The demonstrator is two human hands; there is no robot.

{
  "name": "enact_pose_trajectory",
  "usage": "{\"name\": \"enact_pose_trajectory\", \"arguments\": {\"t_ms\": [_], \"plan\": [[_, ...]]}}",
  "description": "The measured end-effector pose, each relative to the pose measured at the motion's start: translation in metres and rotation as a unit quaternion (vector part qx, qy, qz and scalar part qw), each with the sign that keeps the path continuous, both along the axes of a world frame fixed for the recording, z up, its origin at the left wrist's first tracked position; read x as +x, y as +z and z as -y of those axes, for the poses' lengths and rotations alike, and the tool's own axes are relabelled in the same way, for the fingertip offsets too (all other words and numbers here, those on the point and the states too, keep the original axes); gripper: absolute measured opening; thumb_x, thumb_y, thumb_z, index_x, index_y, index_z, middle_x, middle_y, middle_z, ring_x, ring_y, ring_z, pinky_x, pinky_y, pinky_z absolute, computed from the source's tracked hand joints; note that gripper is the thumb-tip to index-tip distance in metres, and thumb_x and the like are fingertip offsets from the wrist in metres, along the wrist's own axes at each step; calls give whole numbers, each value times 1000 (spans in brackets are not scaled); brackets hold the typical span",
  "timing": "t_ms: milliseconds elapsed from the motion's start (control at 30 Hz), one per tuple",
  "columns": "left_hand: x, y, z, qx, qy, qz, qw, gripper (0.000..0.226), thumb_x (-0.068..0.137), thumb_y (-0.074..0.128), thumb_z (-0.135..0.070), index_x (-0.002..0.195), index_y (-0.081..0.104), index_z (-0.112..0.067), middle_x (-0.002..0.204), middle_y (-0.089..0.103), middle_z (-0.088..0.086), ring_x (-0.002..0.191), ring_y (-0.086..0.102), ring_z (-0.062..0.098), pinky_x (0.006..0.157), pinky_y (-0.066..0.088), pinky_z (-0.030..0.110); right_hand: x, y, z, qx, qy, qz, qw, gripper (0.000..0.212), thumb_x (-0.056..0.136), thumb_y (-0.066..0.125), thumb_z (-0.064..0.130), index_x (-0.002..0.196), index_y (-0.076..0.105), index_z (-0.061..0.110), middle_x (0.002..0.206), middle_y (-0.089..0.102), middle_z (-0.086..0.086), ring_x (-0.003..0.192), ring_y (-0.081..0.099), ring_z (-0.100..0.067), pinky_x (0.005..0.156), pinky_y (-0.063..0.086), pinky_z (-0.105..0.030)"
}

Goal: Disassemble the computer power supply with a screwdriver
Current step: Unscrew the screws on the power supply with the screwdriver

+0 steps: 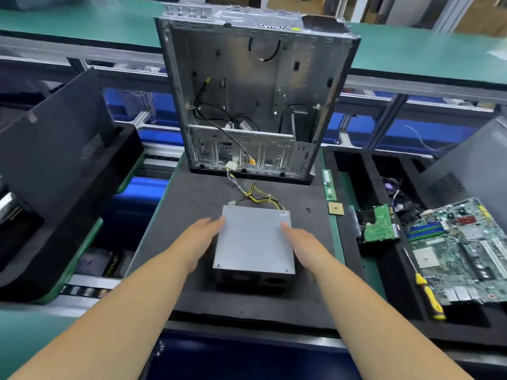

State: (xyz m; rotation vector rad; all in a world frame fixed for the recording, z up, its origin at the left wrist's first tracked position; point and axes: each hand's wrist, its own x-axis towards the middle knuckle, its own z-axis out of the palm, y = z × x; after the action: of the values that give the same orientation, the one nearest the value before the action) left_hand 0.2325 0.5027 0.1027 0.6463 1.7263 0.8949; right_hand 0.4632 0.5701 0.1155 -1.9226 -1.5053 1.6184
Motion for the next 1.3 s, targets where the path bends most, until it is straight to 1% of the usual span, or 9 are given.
{"name": "enact_pose_trajectory", "arguments": {"t_ms": [67,167,300,467,600,700,800,1000,1300], "plan": [[4,-3,0,-7,-31,45,999,52,95,56,-53,134,57,-19,139,58,-5,129,52,17,115,31,39,-4,-6,2,-32,-24,-17,999,70,92,50,65,142,48,16,144,47,-3,123,54,-30,104,43,-44],[11,0,0,-21,-32,104,994,37,96,57,-49,119,66,-22,118,71,-8,111,64,10,102,42,32,-10,-15,3,-44,-64,-58,995,69,87,63,59,137,50,13,135,54,-9,113,61,-31,102,49,-45],[22,4,-2,-15,2,186,982,41,91,68,-40,123,60,-15,108,75,-1,96,73,16,83,56,33,-13,-20,2,-54,-80,-86,992,68,86,66,56,135,51,12,136,52,-11,114,62,-31,100,50,-45],[23,10,-4,-17,21,234,972,42,88,74,-31,122,58,-12,99,77,4,88,75,24,66,60,35,-13,-14,3,-66,-91,-159,981,52,88,70,47,127,57,16,116,71,-5,98,72,-24,76,58,-34],[24,11,-4,-13,18,238,971,33,90,72,-25,116,57,-13,88,78,2,78,76,22,54,58,32,-13,-13,3,-62,-97,-179,977,48,88,72,42,124,57,16,113,73,-5,96,73,-24,76,59,-36],[24,12,-3,-7,12,238,971,22,93,68,-21,111,59,-14,86,78,3,75,76,22,52,58,32,-13,-12,5,-70,-95,-191,975,44,88,72,39,123,57,17,110,74,-4,93,74,-23,74,59,-35],[24,11,-2,0,-5,236,972,10,96,64,-19,104,60,-16,84,78,2,73,75,21,52,58,31,-12,-14,5,-69,-86,-199,974,45,88,72,39,125,56,17,112,74,-4,96,74,-24,83,59,-40],[24,13,-1,-4,-8,229,973,11,97,63,-19,107,59,-15,85,78,2,74,75,21,54,59,32,-11,-14,7,-60,-79,-202,974,46,87,74,38,124,57,16,109,75,-3,92,75,-24,80,60,-41],[24,9,1,12,-13,229,973,9,98,62,-21,107,60,-19,89,78,0,78,76,19,57,59,32,-10,-13,13,-25,-33,-203,978,38,89,72,38,121,62,21,105,76,1,95,74,-23,92,57,-46]]}}
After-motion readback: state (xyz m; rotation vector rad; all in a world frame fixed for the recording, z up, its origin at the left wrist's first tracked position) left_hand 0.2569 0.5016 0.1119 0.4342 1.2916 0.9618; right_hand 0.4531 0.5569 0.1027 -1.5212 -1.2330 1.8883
